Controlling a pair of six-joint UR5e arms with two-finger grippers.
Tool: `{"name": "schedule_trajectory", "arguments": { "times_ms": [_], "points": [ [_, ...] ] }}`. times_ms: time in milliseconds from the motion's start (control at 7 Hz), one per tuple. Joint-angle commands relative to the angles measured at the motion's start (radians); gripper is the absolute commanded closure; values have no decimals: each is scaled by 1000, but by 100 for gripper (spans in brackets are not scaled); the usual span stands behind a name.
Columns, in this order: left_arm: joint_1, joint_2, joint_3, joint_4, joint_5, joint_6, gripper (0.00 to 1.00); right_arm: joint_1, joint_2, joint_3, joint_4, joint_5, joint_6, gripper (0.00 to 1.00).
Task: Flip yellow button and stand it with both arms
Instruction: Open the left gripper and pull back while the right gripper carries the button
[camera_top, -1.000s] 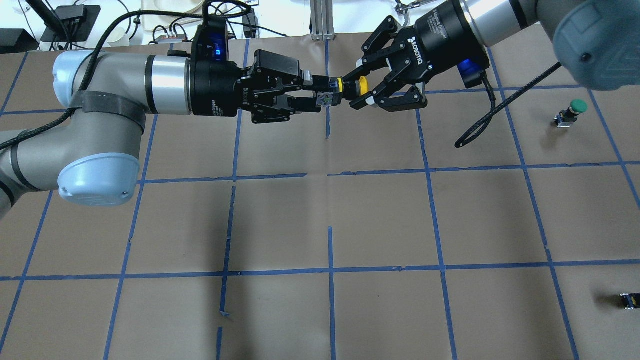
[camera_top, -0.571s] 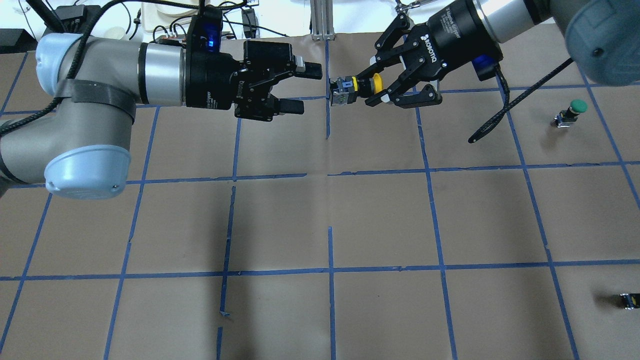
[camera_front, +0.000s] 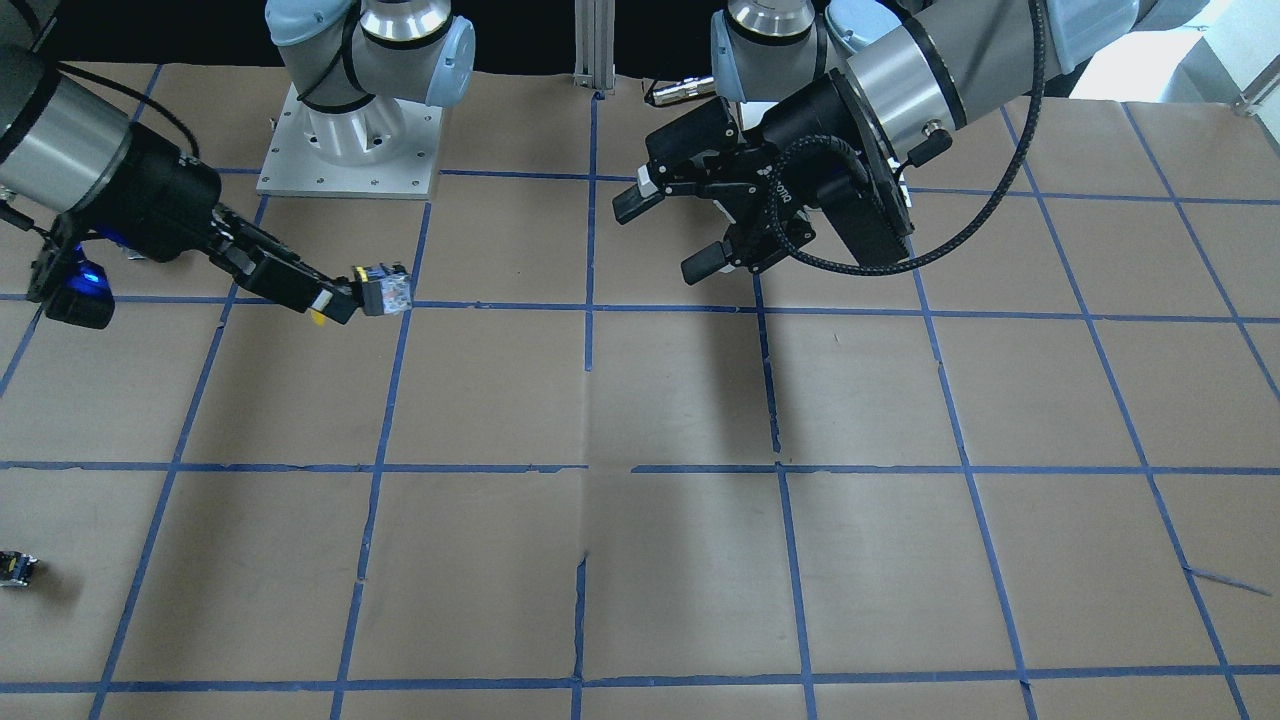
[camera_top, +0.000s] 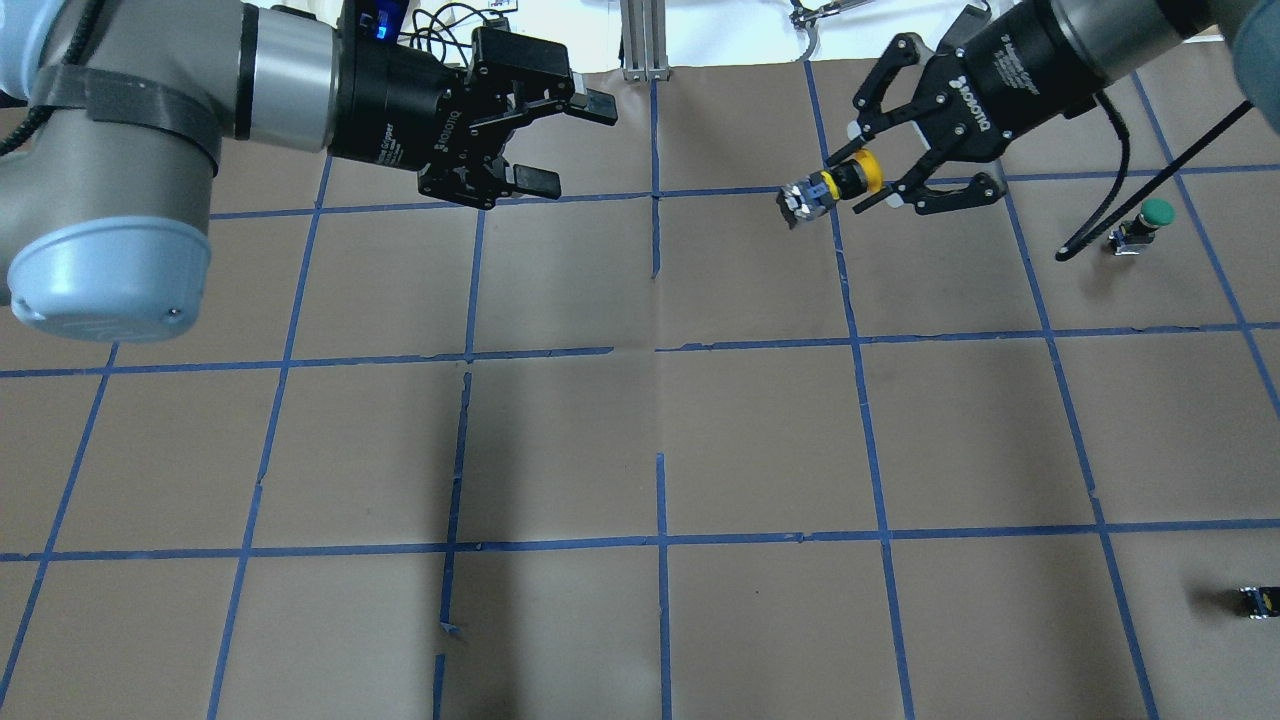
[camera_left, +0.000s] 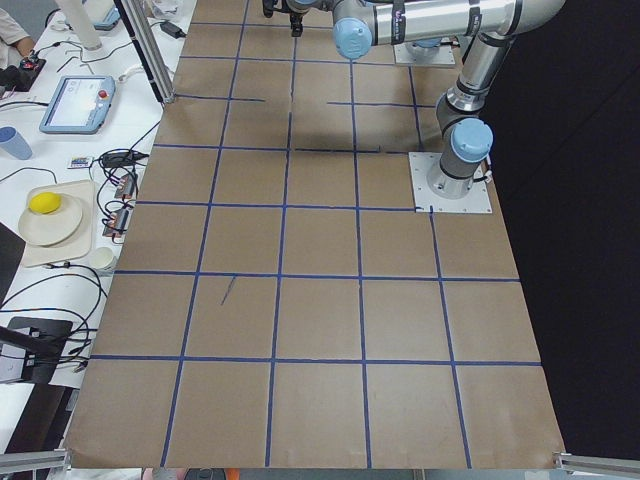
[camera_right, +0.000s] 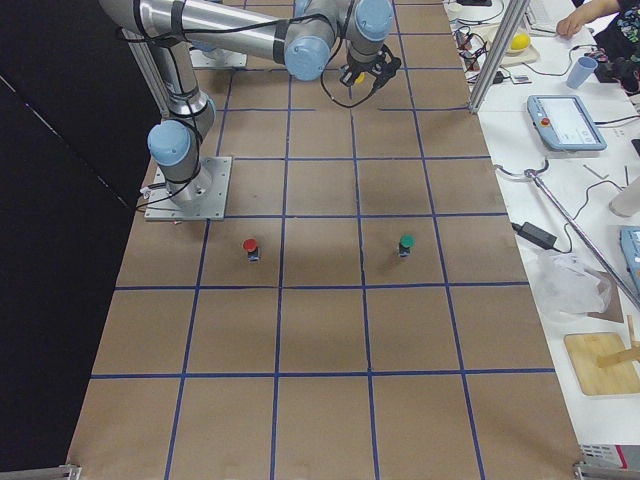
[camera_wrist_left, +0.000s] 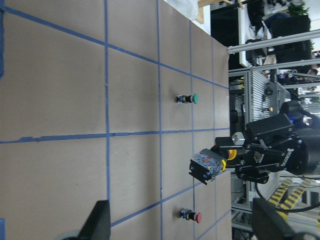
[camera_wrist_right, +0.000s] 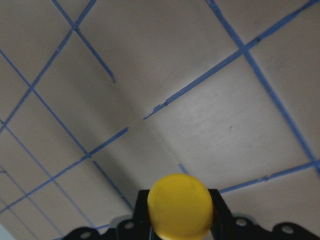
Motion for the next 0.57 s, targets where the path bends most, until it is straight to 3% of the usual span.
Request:
{"name": "schedule_trajectory", "arguments": {
  "times_ms": [0, 286, 429],
  "points": [
    [-15, 23, 105, -256, 417, 11, 0, -87, 0, 3, -11, -115, -533, 98],
    [-31, 23, 119, -319, 649, 80, 0, -173, 1, 6, -26, -249, -911, 98],
    [-44, 44, 139, -344, 676, 98, 0, -219, 1, 22, -94, -289, -1096, 98]
  ]
}}
